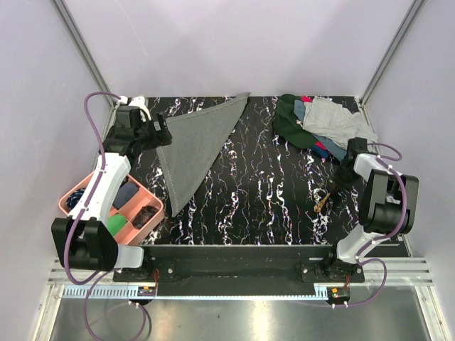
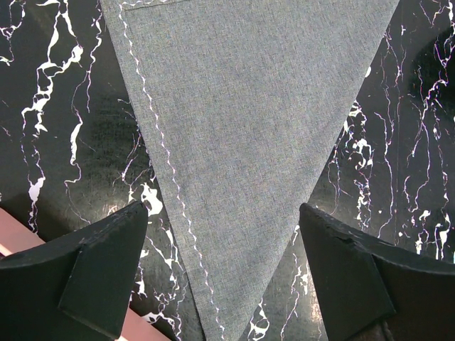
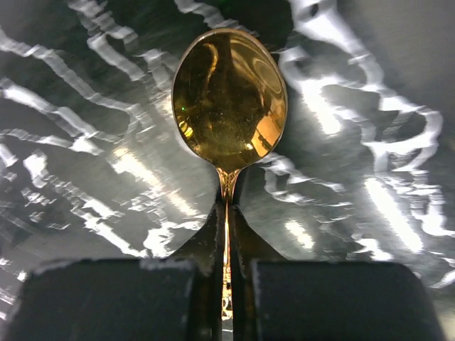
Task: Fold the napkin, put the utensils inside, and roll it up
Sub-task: Grab a utensil with the right arm
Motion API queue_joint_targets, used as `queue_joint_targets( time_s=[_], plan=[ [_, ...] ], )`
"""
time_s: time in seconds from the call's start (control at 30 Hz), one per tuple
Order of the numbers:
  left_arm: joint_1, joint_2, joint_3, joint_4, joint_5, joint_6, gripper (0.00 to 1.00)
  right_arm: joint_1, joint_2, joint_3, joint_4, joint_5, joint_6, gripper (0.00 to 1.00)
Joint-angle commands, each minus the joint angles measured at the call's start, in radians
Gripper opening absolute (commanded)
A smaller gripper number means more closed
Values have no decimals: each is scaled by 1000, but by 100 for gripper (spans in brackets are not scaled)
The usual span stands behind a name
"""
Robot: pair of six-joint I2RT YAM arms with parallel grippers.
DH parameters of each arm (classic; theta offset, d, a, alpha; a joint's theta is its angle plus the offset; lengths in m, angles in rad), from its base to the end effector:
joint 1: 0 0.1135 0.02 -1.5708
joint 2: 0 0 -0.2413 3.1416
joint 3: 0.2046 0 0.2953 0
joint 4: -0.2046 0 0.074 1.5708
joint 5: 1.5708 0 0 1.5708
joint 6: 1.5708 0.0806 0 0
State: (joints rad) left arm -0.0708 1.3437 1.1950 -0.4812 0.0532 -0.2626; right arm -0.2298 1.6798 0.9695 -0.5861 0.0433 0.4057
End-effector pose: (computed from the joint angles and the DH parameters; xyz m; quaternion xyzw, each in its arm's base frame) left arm 0.3841 -0.0315 0.2741 -0.0733 0.8881 -0.0986 0.4429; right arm 0.3366 -0.0823 0.0616 0.3122 0.9399 -0.0094 0.1381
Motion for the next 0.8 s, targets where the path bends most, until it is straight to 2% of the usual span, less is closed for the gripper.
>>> queue_joint_targets(
  time_s=[0.0,0.17,0.3,0.43,0.77],
  plan=[
    [-1,-32,41,18,17,-9,90,101,-12,-60,15,-120,53,0],
    [-1,-26,43,18,42,-20,91,281,-32,11,15,-161,159,0],
    [-1,-28,41,18,51,-23,91,431,37,132,32,-171,234,0],
    [-1,-35,41,18,47,-21,91,578,182,311,66,-204,277,0],
    [-1,-48,38,23,45,-23,91,771,543,820,95,-275,370,0]
  ],
)
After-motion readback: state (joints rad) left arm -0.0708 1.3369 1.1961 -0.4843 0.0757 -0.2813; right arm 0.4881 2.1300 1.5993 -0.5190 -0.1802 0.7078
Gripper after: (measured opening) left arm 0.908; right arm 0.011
